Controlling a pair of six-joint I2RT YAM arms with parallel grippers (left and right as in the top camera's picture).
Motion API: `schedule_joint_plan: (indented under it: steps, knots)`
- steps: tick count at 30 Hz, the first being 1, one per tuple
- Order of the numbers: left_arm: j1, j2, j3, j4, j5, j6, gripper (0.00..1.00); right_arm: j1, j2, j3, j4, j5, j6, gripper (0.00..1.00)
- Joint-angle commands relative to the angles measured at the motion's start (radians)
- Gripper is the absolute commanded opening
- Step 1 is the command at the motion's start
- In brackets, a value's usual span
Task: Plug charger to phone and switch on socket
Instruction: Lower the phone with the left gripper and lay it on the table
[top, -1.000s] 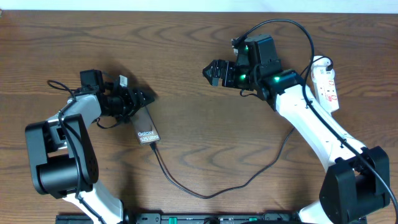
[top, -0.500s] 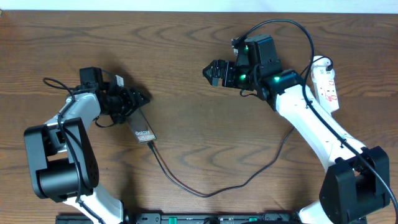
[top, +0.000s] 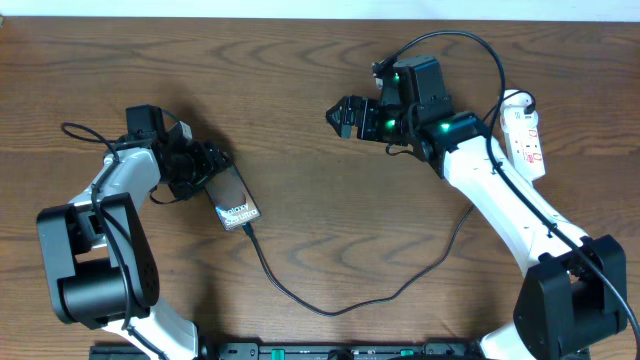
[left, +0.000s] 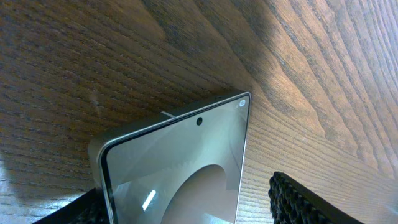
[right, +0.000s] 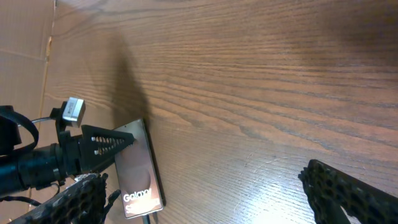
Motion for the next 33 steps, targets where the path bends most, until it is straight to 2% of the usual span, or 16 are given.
schedule_joint_plan:
  steps: [1,9,11,17,22,25,29,33]
  knots:
    - [0.018,0.145,-0.106,-0.049,-0.317,0.006,0.73,0.006,-0.018,0.021,-0.002,0.009,-0.014,0.98]
    - [0.018,0.145,-0.106,-0.078,-0.388,0.001,0.75,0.006,-0.018,0.021,-0.002,0.009,-0.014,0.98]
    - [0.018,0.145,-0.106,-0.082,-0.391,0.002,0.79,0.006,-0.018,0.021,-0.002,0.008,-0.014,0.98]
    - [0.018,0.138,-0.104,-0.089,-0.386,-0.013,0.80,0.006,-0.018,0.021,-0.005,0.009,-0.015,0.98]
    - [0.018,0.075,-0.103,-0.071,-0.261,0.092,0.86,0.006,-0.018,0.021,-0.006,0.012,-0.016,0.99]
    - [0.018,-0.014,-0.099,-0.063,-0.210,0.104,0.92,0.006,-0.018,0.021,-0.009,0.013,-0.019,0.99]
    - [0.018,-0.175,-0.073,-0.091,-0.210,0.104,0.94,0.006,-0.018,0.021,-0.011,0.016,-0.019,0.99]
    - [0.016,-0.423,-0.037,-0.139,-0.172,0.104,0.99,0.006,-0.018,0.021,-0.011,0.019,-0.018,0.99]
